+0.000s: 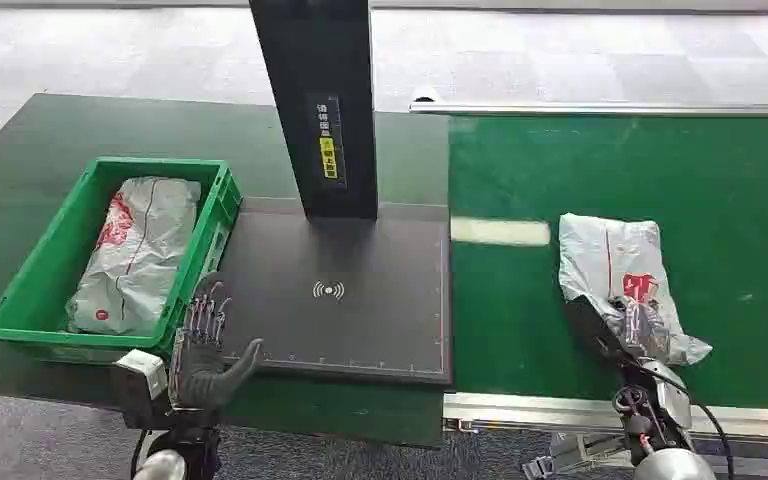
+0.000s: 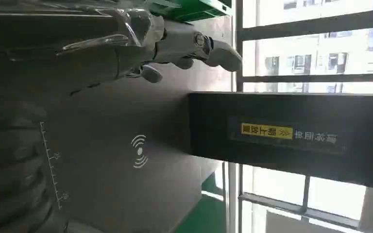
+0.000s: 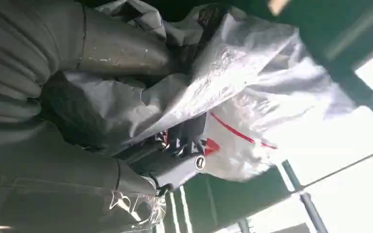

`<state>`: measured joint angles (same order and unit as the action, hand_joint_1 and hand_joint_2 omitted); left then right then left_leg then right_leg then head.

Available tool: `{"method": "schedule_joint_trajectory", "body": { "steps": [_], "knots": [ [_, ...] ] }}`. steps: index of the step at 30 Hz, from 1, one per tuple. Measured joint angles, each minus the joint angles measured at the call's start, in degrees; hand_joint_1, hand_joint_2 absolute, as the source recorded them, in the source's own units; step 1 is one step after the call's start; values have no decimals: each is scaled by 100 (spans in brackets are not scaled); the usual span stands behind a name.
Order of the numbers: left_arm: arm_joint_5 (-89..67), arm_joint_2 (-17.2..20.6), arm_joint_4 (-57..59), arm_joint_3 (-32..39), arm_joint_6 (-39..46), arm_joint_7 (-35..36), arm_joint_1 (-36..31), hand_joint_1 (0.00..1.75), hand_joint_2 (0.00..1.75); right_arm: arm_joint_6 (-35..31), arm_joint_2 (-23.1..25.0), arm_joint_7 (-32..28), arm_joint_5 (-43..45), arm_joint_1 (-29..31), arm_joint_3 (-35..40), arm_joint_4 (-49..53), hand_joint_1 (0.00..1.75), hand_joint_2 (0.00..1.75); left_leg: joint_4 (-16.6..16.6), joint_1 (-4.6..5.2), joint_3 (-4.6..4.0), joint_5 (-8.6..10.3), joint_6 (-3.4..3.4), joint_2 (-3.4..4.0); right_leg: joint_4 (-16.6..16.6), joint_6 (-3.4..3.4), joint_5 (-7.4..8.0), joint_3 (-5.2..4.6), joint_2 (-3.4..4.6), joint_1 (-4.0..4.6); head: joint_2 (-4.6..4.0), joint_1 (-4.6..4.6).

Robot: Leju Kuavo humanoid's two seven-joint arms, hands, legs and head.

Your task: Moved the parcel from conveyor to table for the left to box.

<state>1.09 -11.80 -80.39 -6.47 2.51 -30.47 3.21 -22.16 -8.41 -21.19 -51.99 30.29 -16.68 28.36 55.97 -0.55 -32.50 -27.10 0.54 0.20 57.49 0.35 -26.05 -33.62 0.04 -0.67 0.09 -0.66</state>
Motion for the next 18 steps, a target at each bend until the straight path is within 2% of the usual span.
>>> {"method": "schedule_joint_trajectory", "body": {
  "steps": [3,5,8,11,18],
  "knots": [
    [-26,0,-2,35,44,0,-34,0,175,501,230,-356,641,-162,96,886,175,175,-1,-1,-1,0,0,0,1,-1,-1,-2,0,2,0,2],
    [-53,0,-20,107,98,-18,-31,0,175,774,376,-377,1003,-367,311,1682,175,175,-1,-2,-5,0,0,0,1,-2,-2,-6,0,4,0,2],
    [-63,15,-166,271,127,-55,-8,0,175,900,540,-272,1300,-737,912,2982,175,175,-3,-3,-14,0,1,5,2,-2,-2,-15,2,6,0,0],
    [-90,33,-295,407,153,-72,16,0,175,941,623,-178,1442,-919,1594,3840,175,175,-4,-3,-16,0,1,6,2,-2,-3,-19,2,6,0,2],
    [-201,37,-474,577,98,-111,1,0,175,1164,881,-62,1626,-947,3021,4616,175,175,-3,-2,-15,1,1,6,2,-2,-3,-16,1,5,0,2]
  ]
}}
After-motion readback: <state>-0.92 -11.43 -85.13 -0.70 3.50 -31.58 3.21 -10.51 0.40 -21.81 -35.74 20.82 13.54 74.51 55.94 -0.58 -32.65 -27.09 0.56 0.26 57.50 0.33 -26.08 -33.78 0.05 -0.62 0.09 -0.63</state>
